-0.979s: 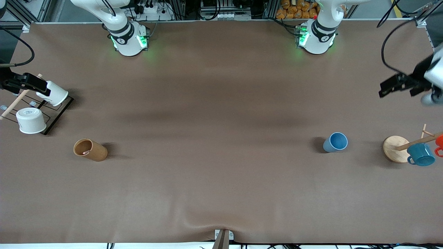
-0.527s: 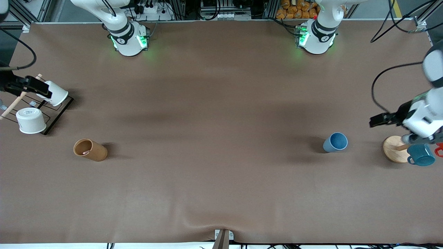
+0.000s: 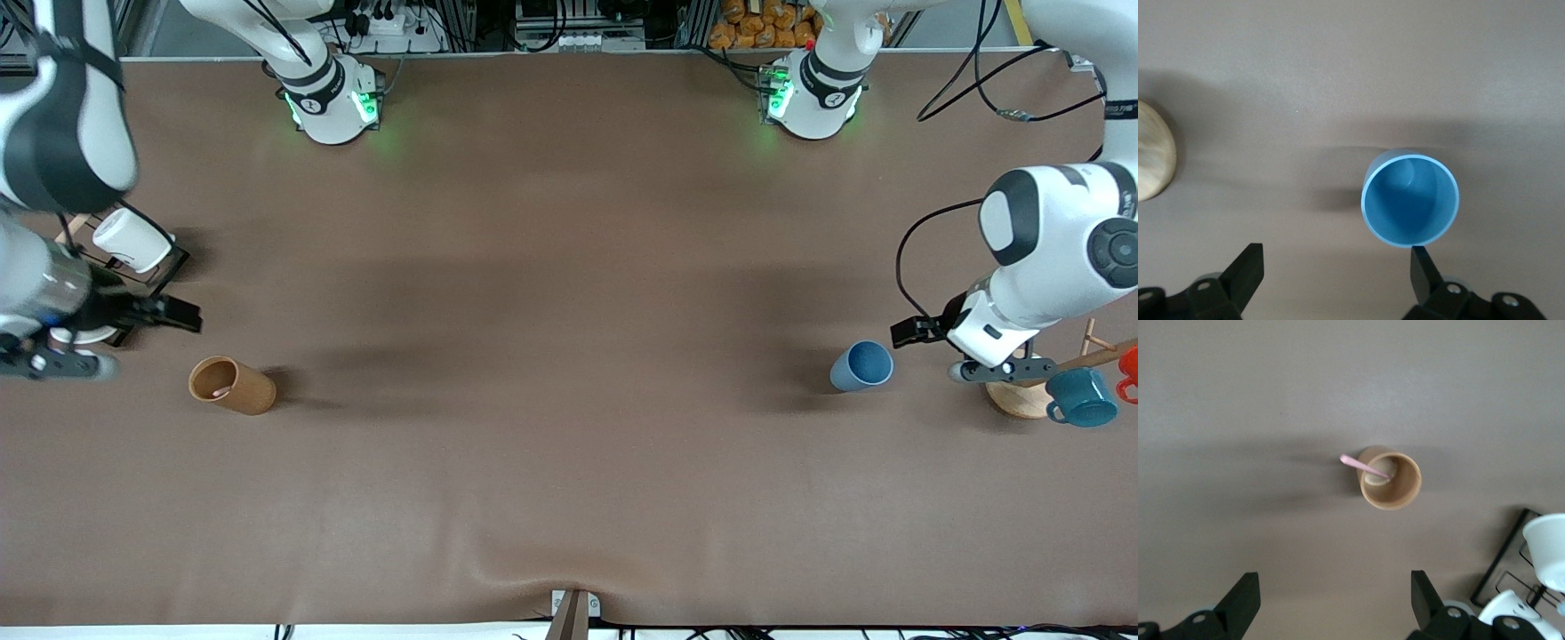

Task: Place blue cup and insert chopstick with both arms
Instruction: 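Grasp the blue cup with the left gripper while the right gripper grasps the chopstick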

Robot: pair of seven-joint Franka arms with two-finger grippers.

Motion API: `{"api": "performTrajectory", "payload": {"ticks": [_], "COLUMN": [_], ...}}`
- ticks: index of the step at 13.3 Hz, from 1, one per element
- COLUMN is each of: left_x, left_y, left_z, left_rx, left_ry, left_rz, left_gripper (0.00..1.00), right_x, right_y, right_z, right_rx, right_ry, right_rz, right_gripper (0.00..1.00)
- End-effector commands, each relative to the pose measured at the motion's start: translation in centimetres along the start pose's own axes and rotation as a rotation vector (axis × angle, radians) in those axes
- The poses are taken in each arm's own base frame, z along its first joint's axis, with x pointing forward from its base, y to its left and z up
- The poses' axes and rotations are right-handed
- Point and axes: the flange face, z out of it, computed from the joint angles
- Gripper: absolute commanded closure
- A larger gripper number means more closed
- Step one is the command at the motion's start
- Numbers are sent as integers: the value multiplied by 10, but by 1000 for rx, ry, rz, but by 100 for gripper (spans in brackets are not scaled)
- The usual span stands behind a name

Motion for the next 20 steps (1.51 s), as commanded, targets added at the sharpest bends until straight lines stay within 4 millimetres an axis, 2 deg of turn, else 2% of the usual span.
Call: {"api": "performTrajectory", "payload": {"ticks": [1, 2, 3, 5, 7, 9, 12, 13, 14, 15, 17, 20], "left_x": [0, 3, 4, 6, 5, 2, 1, 1, 1, 1, -1, -7], "left_y": [1, 0, 3, 4, 3, 5, 11, 20, 26, 36, 81, 162], "left_z": [22, 28, 36, 47, 56, 63, 71, 70, 66, 59, 36, 16], "left_rx": [-8, -12, -13, -23, -24, -30, -79, -86, -90, -95, -119, -163], "left_ry": [14, 24, 25, 31, 25, 12, 0, -1, 6, 13, 31, 28], "left_rz": [4, -1, 3, -5, -8, -14, -52, -40, -29, -11, 34, -14], "left_gripper": [10, 15, 19, 34, 36, 55, 96, 100, 100, 100, 100, 100], "right_x": [16, 21, 27, 45, 61, 64, 66, 68, 70, 70, 70, 70], "right_y": [-1, 3, -2, -3, -4, -9, -14, -14, -15, -18, -29, -32], "right_z": [31, 46, 59, 85, 107, 121, 130, 136, 137, 137, 139, 143], "right_rx": [-62, -64, -73, -76, -76, -106, -268, -271, -270, -263, -262, -262], "right_ry": [-26, -50, -58, -53, -65, -90, -135, -144, -135, -128, -128, -132], "right_rz": [-79, -119, -187, -337, -435, -461, -547, -565, -573, -573, -583, -592], "right_gripper": [0, 0, 0, 0, 0, 0, 0, 0, 0, 0, 0, 0]}}
